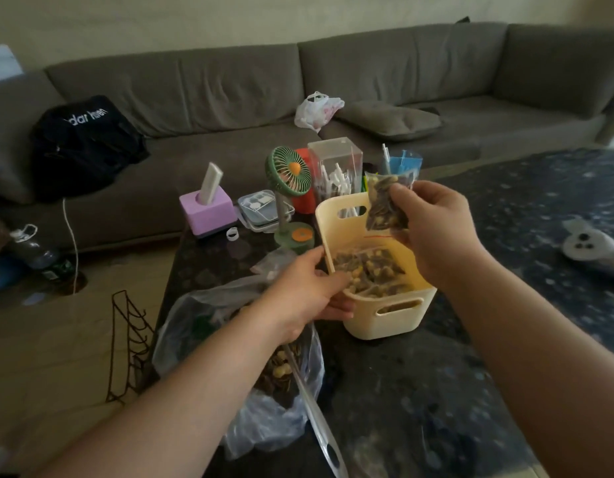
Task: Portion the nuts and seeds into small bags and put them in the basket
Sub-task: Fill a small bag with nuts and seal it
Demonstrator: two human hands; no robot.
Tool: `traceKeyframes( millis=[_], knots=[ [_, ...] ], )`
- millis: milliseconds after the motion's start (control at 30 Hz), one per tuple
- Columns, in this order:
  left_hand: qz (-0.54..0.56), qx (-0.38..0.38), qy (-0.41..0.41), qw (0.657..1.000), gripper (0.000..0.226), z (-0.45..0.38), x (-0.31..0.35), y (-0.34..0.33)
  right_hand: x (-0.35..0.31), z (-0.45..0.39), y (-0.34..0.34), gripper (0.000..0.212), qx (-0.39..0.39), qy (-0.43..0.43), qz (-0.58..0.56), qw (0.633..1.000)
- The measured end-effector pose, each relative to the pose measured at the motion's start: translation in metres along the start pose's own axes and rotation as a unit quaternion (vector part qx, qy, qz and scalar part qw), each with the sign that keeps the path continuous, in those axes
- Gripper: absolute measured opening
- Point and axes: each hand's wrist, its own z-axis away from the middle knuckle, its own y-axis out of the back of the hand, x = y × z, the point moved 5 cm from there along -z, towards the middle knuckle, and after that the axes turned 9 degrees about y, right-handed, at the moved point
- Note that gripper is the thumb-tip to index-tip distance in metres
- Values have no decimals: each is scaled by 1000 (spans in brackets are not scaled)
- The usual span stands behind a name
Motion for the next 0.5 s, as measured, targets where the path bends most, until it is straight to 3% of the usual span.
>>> traceKeyframes(
  millis=[67, 200, 333, 500],
  knots=[
    [4, 14, -35, 999, 41, 8, -5, -4, 5, 0, -5, 13, -29, -14, 10, 999],
    [-24, 34, -105, 994, 63, 28, -19, -14, 14, 3, -16, 14, -93, -31, 109, 989],
    [-35, 48, -150, 987, 79, 40, -33, -19, 21, 4, -20, 24, -98, -39, 197, 975],
    [-45, 50, -177, 982, 88, 53, -51, -17, 25, 10, -26, 18, -94, -17, 235, 967]
  ],
)
